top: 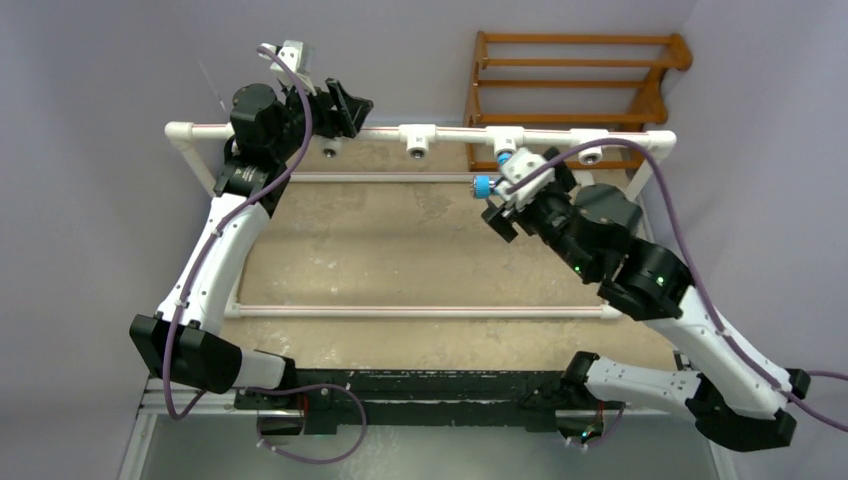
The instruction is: Install the water faucets
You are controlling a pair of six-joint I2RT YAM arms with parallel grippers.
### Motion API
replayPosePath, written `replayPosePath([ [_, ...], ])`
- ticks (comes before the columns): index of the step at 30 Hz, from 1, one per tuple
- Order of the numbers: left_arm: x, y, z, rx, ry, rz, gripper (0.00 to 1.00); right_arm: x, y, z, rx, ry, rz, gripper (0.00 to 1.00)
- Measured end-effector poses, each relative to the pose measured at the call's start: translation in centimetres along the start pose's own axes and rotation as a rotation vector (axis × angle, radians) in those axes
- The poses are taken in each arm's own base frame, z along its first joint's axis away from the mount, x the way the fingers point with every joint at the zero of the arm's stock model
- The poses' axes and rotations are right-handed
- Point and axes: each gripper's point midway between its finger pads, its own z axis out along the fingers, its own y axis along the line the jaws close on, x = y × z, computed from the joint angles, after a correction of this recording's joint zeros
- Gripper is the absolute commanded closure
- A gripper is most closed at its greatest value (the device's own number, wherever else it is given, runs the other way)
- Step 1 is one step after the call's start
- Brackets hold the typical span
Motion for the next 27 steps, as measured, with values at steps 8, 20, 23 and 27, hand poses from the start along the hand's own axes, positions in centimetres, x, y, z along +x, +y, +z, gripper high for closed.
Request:
replayPosePath([
  [8, 0.0, 0.0, 0.0, 0.002, 0.000, 0.000, 0.27, 1.1, 1.0, 1.5, -0.126, 0.100, -0.340, 0.13],
  [20, 0.0, 1.0, -0.1, 0.000, 0.007, -0.009, 0.27, 2.7, 1.5, 1.9, -0.156, 0.145, -0.581, 0.13],
  [23, 0.0, 0.9, -0.1, 0.010, 0.008, -0.012, 0.27, 3.6, 2.3, 2.2, -0.166, 0.166, -0.618, 0.13],
  [27, 0.0, 0.8, -0.1, 0.020, 0.007, -0.013, 0.27, 4.7, 3.3, 2.7, -0.142, 0.183, -0.675, 0.16],
])
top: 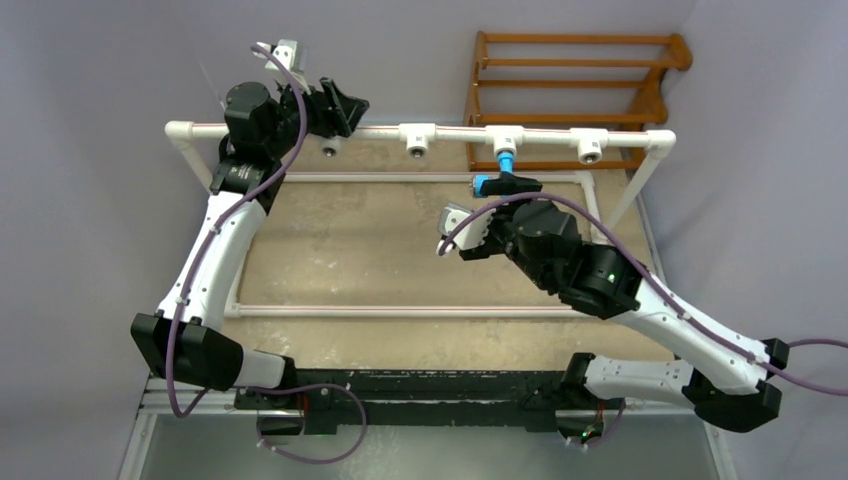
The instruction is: Install the water faucets
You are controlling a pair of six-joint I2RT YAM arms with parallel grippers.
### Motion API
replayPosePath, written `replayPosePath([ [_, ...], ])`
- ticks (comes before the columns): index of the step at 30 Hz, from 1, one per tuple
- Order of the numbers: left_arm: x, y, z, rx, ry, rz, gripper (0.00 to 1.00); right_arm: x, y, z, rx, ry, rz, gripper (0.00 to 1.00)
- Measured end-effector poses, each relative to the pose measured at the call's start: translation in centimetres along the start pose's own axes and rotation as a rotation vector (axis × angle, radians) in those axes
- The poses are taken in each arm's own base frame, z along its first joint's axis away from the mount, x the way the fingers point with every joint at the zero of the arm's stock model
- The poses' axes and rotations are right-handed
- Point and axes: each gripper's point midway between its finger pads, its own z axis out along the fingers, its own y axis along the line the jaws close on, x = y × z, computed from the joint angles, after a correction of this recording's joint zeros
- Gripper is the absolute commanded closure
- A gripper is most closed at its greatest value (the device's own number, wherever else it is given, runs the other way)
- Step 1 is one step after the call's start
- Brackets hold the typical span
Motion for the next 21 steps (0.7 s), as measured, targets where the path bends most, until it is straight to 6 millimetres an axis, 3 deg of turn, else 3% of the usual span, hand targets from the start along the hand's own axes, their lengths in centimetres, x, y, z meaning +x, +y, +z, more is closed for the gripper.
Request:
replayPosePath([
  [3, 0.0, 0.0, 0.0, 0.001, 0.000, 0.000, 0.27, 0.4, 0.6, 0.8, 0.045, 0.040, -0.056, 0.22],
  [12, 0.0, 0.0, 0.0, 0.004, -0.001, 0.000, 0.27, 1.3, -1.1, 0.6, 0.230, 0.130, -0.085, 0.45],
  [14, 0.0, 0.0, 0.0, 0.005, 0.000, 0.000, 0.27, 1.5, -1.4, 0.5, 0.257, 0.143, -0.068, 0.56],
  [18, 0.0, 0.0, 0.0, 0.004, 0.001, 0.000, 0.27, 1.7, -2.0, 0.2, 0.320, 0.158, -0.013, 1.00],
  [21, 0.0, 0.0, 0.1, 0.006, 0.002, -0.005, 0.27, 1.8, -2.4, 0.2, 0.361, 0.168, 0.056, 1.00],
])
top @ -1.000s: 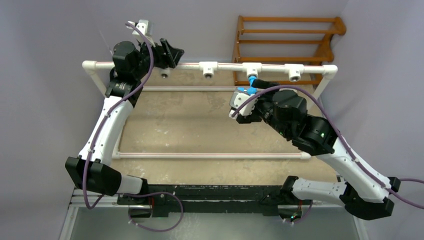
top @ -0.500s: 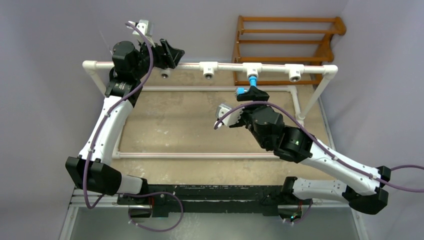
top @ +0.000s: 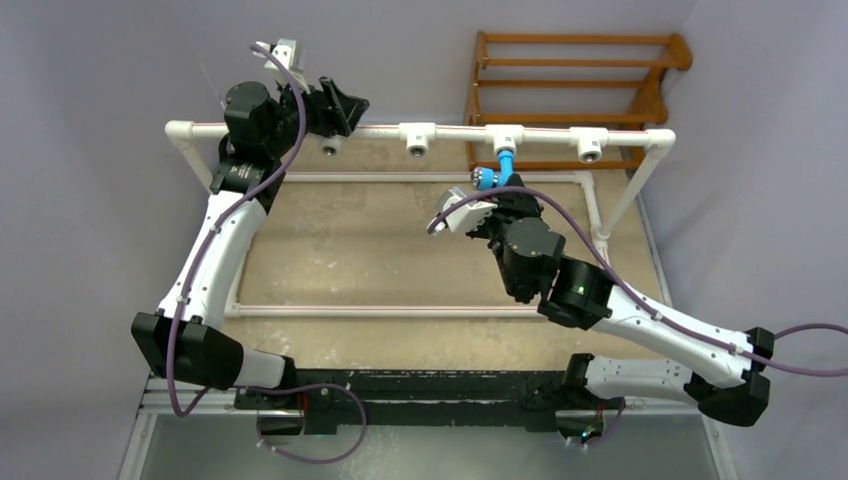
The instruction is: Install the water faucets
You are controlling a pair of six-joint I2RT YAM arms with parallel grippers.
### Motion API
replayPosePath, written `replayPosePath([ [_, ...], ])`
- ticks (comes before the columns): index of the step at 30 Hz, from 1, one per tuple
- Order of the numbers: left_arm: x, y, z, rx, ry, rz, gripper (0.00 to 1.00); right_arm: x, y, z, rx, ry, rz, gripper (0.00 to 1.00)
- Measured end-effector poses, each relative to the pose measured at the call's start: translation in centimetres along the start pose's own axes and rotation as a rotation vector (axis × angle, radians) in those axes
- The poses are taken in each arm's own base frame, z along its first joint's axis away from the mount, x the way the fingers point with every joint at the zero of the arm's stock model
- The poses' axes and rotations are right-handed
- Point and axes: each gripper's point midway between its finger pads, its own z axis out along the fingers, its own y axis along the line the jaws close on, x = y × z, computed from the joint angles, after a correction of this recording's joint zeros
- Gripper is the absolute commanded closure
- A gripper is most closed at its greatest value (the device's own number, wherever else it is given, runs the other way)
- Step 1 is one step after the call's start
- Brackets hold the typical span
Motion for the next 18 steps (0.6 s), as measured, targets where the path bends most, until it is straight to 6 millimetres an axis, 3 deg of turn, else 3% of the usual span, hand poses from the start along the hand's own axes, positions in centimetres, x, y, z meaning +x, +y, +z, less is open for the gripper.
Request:
replayPosePath([
  [7, 0.0, 0.0, 0.0, -0.001, -0.001, -0.003, 0.27, 0.0, 0.6, 0.0, 0.052, 0.032, 0.346, 1.00],
  [18, 0.0, 0.0, -0.1, 0.001, 0.003, -0.006, 0.27, -0.9, 1.8, -0.7, 0.119, -0.002, 1.368, 1.00],
])
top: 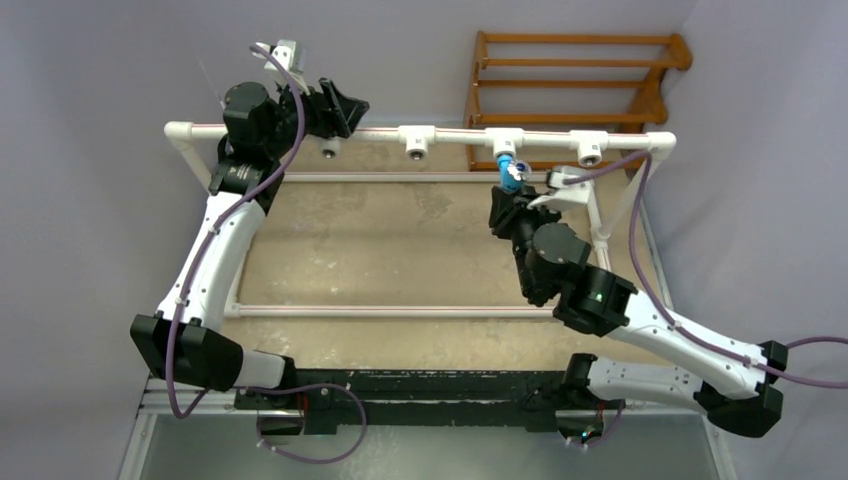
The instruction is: Install the water faucets
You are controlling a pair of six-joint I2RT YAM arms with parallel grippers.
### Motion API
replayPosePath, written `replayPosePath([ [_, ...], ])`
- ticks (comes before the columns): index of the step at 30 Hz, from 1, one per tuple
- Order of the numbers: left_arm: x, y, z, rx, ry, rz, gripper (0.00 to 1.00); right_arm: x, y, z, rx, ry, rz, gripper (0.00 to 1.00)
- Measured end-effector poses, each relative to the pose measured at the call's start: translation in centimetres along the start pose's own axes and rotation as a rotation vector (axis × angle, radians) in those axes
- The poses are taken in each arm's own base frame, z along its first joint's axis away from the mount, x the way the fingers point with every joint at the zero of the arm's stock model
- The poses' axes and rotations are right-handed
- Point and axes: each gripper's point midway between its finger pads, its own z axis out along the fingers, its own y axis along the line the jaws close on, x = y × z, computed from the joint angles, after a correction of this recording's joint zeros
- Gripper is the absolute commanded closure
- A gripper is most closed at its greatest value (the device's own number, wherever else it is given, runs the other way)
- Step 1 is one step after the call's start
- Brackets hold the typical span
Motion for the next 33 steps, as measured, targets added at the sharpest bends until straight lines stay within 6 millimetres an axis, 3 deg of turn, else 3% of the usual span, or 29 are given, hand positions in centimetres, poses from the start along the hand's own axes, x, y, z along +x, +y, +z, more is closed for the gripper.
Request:
replayPosePath([
  [5, 0.4, -0.3, -0.3, 0.010, 0.019, -0.014, 0.27, 0.2, 0.1, -0.9, -0.033, -0.036, 0.500, 1.00],
  [9, 0.6, -0.5, -0.4, 0.019, 0.030, -0.020, 0.27, 0.0, 0.4, -1.5, -0.074, -0.039, 0.803, 1.00],
  [20, 0.5, -0.7, -0.4, 0.026, 0.029, -0.024, 0.27, -0.7, 0.5, -1.6, -0.128, -0.017, 1.307, 0.99],
  [23, 0.3, -0.7, -0.4, 0.030, 0.020, -0.020, 0.27, -1.0, 0.5, -1.3, -0.151, -0.006, 1.378, 0.83],
  [28, 0.1, -0.6, -0.3, 0.029, 0.012, -0.017, 0.27, -1.1, 0.5, -1.0, -0.168, 0.018, 1.427, 0.44],
  [33, 0.0, -0.5, -0.3, 0.028, 0.009, -0.016, 0.27, 0.5, -0.2, -1.1, -0.122, 0.052, 1.364, 0.32],
])
